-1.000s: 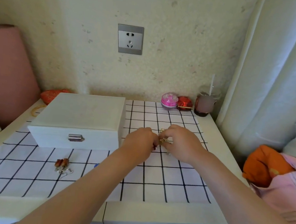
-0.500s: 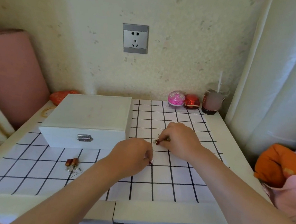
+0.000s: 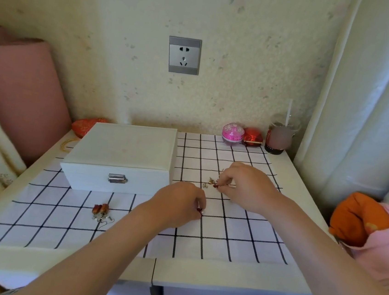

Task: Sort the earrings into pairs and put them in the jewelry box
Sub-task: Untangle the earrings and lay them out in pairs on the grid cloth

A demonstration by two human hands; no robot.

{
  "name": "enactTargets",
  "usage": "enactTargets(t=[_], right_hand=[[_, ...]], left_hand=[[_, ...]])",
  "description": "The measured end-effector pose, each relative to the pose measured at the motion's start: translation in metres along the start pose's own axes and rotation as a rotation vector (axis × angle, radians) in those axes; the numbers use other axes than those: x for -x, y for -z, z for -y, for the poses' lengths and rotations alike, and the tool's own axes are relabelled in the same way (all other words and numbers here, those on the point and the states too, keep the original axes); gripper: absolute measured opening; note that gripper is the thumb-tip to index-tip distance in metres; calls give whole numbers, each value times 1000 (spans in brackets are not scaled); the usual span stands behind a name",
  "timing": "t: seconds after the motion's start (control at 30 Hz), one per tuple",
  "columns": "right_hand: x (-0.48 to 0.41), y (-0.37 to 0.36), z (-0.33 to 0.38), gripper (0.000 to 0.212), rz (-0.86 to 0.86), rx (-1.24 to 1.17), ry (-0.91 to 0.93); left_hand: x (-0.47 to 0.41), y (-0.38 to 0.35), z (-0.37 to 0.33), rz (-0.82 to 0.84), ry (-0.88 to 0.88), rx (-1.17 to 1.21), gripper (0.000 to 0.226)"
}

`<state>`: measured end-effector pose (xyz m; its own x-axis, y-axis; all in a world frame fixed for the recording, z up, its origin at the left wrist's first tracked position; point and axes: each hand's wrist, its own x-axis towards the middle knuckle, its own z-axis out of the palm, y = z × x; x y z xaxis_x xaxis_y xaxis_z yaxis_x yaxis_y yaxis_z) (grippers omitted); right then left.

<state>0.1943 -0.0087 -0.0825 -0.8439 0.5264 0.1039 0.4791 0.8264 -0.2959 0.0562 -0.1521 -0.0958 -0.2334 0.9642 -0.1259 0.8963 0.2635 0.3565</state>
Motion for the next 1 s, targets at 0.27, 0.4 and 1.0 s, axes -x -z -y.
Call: enactTargets(t=[0.27, 0.4, 1.0], right_hand=[[37, 5, 11, 7, 353, -89, -57], [38, 7, 11, 28, 371, -128, -117], [40, 7, -8, 29, 433, -347, -148]], left_hand=[[2, -3, -8, 80, -65, 32, 18], [2, -1, -15, 96, -68, -39, 30], [3, 10, -22, 246, -41, -5, 24]])
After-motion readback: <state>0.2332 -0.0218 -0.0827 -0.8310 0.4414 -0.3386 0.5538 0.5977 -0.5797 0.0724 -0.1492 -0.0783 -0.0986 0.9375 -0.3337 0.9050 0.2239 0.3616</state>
